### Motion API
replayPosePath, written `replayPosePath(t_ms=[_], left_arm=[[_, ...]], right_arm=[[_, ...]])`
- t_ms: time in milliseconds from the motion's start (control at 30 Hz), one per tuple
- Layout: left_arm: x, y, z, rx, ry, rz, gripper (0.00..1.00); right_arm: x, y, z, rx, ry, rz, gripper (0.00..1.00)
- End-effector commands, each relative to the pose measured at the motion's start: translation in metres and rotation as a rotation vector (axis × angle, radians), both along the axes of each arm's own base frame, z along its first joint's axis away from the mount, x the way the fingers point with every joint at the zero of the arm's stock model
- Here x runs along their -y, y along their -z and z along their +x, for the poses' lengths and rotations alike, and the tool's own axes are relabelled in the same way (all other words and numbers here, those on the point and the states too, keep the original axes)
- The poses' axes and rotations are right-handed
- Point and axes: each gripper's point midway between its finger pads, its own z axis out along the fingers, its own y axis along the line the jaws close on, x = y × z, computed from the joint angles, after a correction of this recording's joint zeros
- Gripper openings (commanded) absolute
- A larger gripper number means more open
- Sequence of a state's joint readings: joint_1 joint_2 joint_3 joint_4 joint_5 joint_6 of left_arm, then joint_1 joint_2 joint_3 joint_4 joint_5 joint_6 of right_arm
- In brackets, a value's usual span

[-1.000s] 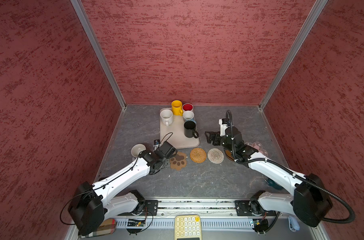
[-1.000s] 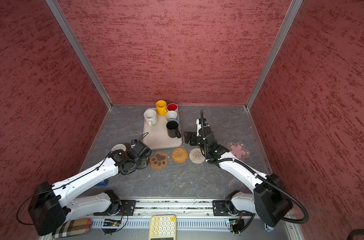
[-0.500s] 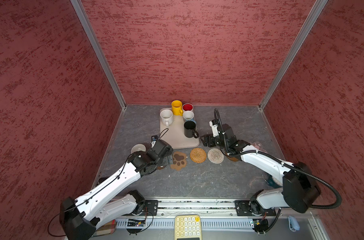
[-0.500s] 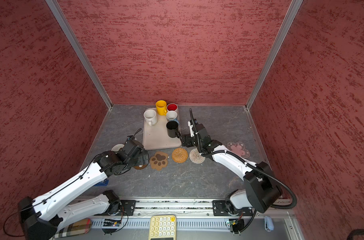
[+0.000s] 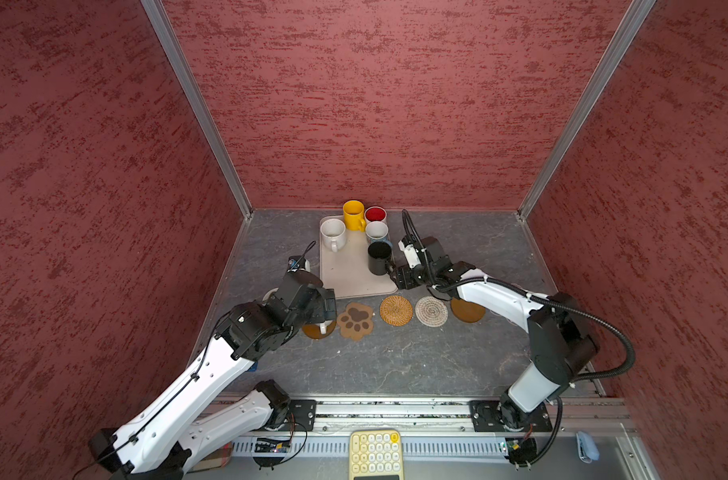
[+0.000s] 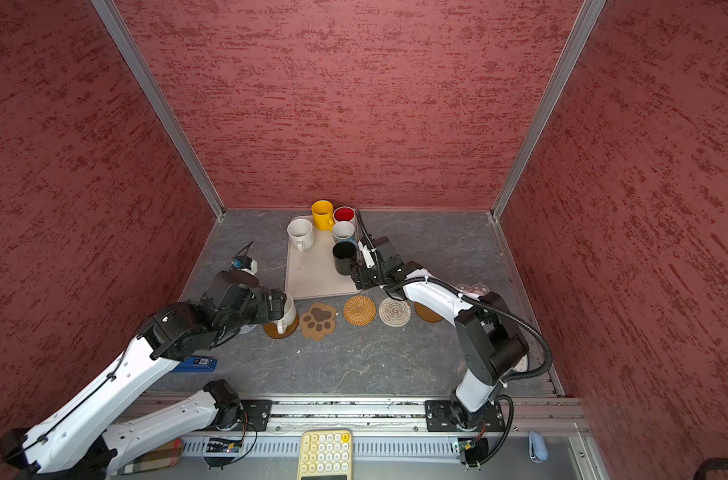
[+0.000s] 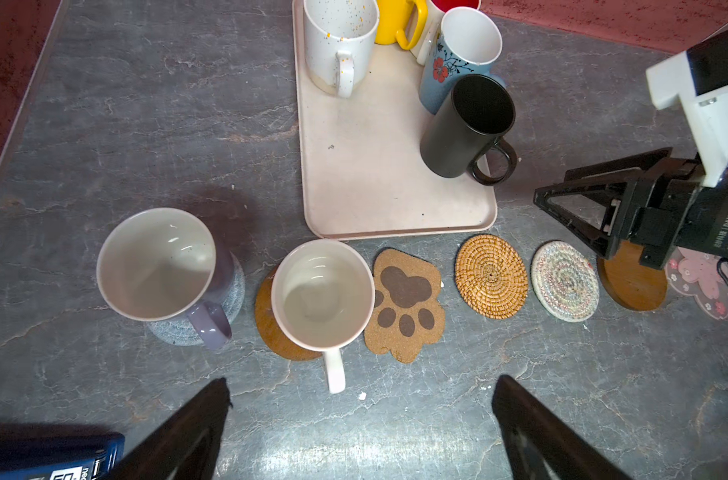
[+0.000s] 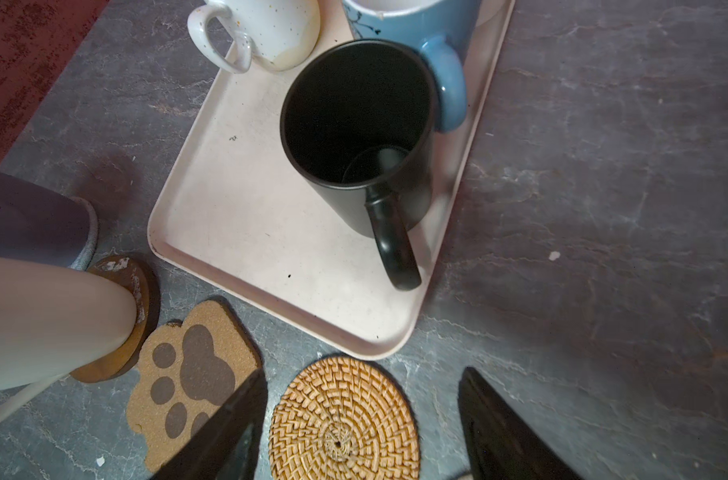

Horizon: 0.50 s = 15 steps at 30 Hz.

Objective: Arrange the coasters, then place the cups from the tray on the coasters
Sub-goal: 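Open and raise the left gripper while the right gripper moves toward the black mug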

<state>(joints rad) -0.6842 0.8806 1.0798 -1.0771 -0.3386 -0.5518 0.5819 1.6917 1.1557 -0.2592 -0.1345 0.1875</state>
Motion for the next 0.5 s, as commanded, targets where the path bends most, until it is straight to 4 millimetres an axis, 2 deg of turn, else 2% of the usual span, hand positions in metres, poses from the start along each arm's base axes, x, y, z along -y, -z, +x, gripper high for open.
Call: replayPosePath(t_ms=[0, 467], left_arm=[[-0.003, -0.005, 0.004, 0.015, 0.018, 0.009, 1.0], [-0.01, 0.006, 0.034, 0.001, -0.009, -0.091, 1.0]], right_arm=[[-0.008, 0.001, 0.004, 0.0, -0.048, -0.029, 0.71], [-0.02, 0.027, 0.032, -0.025, -0.07, -0.116, 0.59]])
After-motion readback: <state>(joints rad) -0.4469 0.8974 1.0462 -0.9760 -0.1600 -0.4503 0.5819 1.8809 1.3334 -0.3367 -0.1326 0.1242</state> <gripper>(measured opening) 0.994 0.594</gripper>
